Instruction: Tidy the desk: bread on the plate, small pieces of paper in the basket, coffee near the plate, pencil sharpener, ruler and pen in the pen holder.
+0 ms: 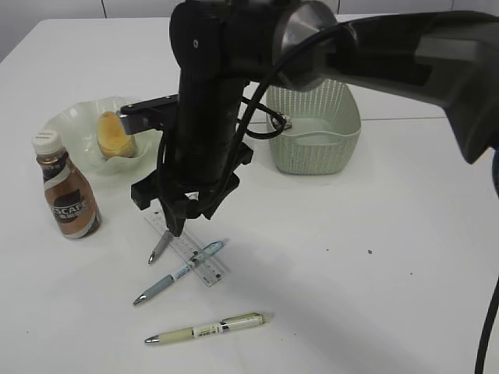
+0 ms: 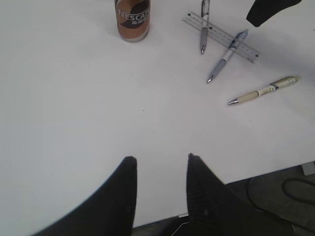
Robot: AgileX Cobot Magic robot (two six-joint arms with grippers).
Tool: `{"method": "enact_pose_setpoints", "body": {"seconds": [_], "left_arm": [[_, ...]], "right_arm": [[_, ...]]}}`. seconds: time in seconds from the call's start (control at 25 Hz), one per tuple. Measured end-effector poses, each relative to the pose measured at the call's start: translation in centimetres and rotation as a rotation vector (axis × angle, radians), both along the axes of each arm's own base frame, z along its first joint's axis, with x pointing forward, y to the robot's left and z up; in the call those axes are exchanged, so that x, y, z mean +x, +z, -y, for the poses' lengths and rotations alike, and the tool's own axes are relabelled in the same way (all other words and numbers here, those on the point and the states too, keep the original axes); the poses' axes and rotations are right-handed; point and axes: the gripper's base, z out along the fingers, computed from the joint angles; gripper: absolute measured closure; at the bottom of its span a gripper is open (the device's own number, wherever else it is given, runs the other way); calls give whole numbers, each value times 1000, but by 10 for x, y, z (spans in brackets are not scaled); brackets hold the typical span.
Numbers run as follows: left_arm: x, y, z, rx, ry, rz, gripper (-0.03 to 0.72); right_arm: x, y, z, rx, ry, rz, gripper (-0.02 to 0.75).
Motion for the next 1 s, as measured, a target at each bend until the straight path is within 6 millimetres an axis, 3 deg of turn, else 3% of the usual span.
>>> {"method": "enact_pose_setpoints", "body": {"seconds": [0.28, 1.0], "left_arm": [[0, 0, 0, -1, 0, 0, 435], [0, 0, 0, -2, -1, -1, 435]], "right_arm": [[9, -27, -2, -52, 3, 19, 329], [24, -18, -14, 87, -19, 189, 312]]}}
